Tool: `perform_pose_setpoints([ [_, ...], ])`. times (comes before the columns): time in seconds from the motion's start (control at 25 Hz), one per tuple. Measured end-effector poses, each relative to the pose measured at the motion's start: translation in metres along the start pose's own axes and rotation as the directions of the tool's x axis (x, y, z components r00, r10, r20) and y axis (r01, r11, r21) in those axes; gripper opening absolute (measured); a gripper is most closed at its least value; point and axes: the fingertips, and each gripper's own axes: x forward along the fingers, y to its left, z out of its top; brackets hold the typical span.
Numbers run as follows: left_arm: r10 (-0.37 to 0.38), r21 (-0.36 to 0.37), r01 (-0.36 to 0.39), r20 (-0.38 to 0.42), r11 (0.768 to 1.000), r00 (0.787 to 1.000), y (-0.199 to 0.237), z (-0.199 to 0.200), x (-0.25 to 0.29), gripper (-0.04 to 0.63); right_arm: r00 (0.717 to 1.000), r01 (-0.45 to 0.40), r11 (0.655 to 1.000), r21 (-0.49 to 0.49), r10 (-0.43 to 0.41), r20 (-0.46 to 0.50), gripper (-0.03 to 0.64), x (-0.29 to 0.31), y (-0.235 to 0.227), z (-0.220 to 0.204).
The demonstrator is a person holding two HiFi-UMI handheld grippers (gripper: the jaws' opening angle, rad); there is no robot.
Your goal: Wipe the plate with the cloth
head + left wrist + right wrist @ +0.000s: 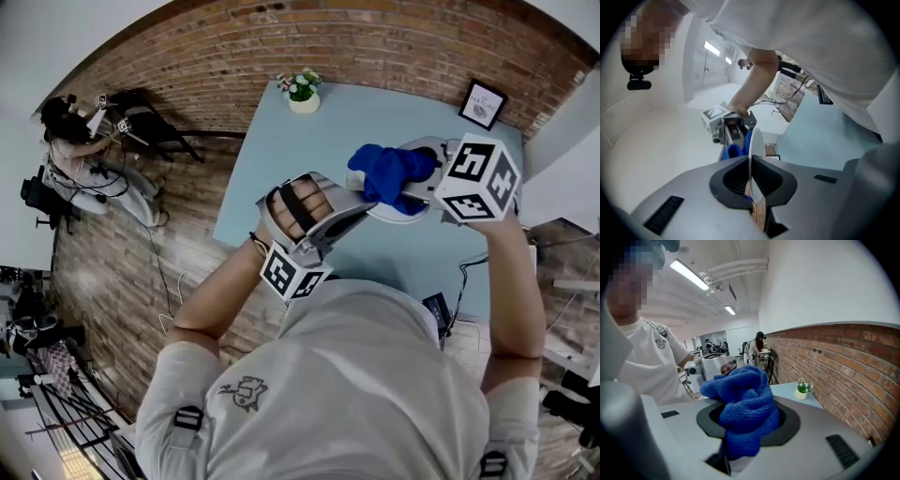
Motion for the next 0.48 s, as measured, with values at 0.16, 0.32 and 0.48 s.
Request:
perform_pose_setpoints([
  [0.16, -0.008, 0.009, 0.008, 0.038, 1.0, 0.999, -0.005, 0.018, 0.01, 0.018, 1.0, -0.007, 1.0, 0.018, 0.007, -0.022, 0.127, 0.02, -0.018, -0.001],
  [0.32, 0.001, -0.025, -0.001, -0.007, 1.0, 1.0, -0.008, 0.005, 0.006, 0.018, 0.999, 0.027, 0.994, 0.106, -0.023, -0.039, 0.127, 0.026, -0.049, -0.027],
  [0.48, -0.007, -0.093, 0.0, -0.073, 0.996, 0.997, -0.014, -0.02, -0.006, 0.018, 0.998, 0.047, 0.975, 0.217, -0.04, -0.038, 0.127, 0.024, -0.064, -0.056],
])
